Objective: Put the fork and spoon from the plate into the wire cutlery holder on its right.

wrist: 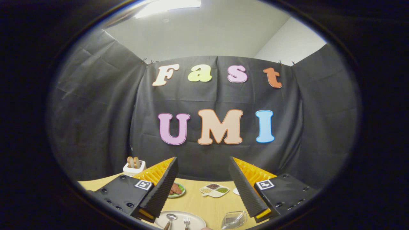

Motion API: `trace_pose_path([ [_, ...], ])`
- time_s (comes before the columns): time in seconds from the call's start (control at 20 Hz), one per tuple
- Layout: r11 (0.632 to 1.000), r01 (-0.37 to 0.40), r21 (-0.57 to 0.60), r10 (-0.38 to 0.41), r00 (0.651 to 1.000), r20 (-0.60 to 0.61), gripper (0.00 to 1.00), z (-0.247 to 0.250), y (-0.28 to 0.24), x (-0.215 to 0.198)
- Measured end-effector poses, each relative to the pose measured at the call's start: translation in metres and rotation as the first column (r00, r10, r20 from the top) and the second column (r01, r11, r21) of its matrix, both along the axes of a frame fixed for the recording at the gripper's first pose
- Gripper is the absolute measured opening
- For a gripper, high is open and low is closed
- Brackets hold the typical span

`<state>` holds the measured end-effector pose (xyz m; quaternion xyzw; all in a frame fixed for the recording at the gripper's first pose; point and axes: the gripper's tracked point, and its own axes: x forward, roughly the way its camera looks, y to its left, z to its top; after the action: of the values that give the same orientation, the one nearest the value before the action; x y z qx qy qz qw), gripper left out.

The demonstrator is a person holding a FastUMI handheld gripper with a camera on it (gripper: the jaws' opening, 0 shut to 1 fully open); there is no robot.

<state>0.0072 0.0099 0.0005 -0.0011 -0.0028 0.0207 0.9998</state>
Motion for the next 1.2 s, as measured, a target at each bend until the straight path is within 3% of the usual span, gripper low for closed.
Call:
trace_pose_path([
  [0.75,0.993,-0.105,-0.051,0.095,0.981,-0.169,1.0,-0.064,0.025,0.012],
  [0.9,0.99,-0.135,-0.038,0.121,0.96,-0.254,1.0,-0.09,0.028,0.007],
  [1.2,0.986,-0.168,-0.003,0.15,0.885,-0.442,1.0,-0.156,0.029,-0.004],
])
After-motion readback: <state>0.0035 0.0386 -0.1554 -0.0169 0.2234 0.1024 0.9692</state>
